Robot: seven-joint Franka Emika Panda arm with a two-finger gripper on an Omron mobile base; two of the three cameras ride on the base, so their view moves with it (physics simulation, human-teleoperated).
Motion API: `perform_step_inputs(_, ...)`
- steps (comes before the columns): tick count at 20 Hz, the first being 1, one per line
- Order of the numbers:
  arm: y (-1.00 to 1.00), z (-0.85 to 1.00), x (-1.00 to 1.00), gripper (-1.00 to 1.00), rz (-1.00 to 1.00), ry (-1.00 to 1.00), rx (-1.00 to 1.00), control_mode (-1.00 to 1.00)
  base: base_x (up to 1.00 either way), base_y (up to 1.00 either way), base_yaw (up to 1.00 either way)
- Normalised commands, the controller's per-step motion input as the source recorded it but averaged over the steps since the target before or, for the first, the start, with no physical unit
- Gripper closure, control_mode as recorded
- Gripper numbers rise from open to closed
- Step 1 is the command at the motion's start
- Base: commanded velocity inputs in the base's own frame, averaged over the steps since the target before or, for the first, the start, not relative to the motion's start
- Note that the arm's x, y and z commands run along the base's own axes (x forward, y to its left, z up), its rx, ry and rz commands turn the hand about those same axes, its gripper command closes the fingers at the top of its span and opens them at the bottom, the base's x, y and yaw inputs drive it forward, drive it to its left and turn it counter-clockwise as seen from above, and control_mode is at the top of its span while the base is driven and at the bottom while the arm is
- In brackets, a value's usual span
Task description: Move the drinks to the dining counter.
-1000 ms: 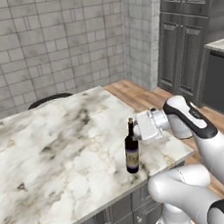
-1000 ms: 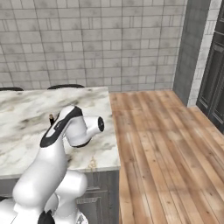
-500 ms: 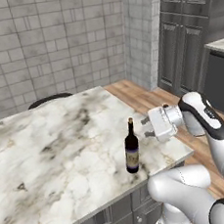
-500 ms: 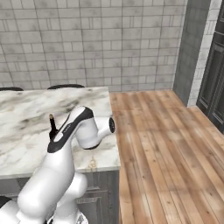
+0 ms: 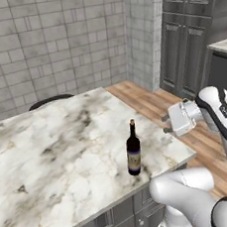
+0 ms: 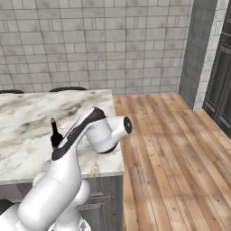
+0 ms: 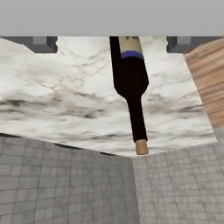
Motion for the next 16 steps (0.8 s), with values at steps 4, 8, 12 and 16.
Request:
perform_step_inputs(4, -0.24, 0.0, 0.0, -1.0, -0.25, 0.19, -0.4, -1.0, 0.0, 0.0, 0.0)
perform_step_inputs(8, -0.29, 0.0, 0.0, -1.0, -0.29, 0.13, -0.4, -1.0, 0.0, 0.0, 0.0)
perform_step_inputs(12, -0.54, 0.0, -0.08, -1.0, -0.36, 0.16, -0.29, -1.0, 0.0, 0.0, 0.0)
perform_step_inputs(16, -0.31, 0.17, -0.55, -1.0, -0.38, 0.14, -0.02, -1.0, 0.0, 0.0, 0.0)
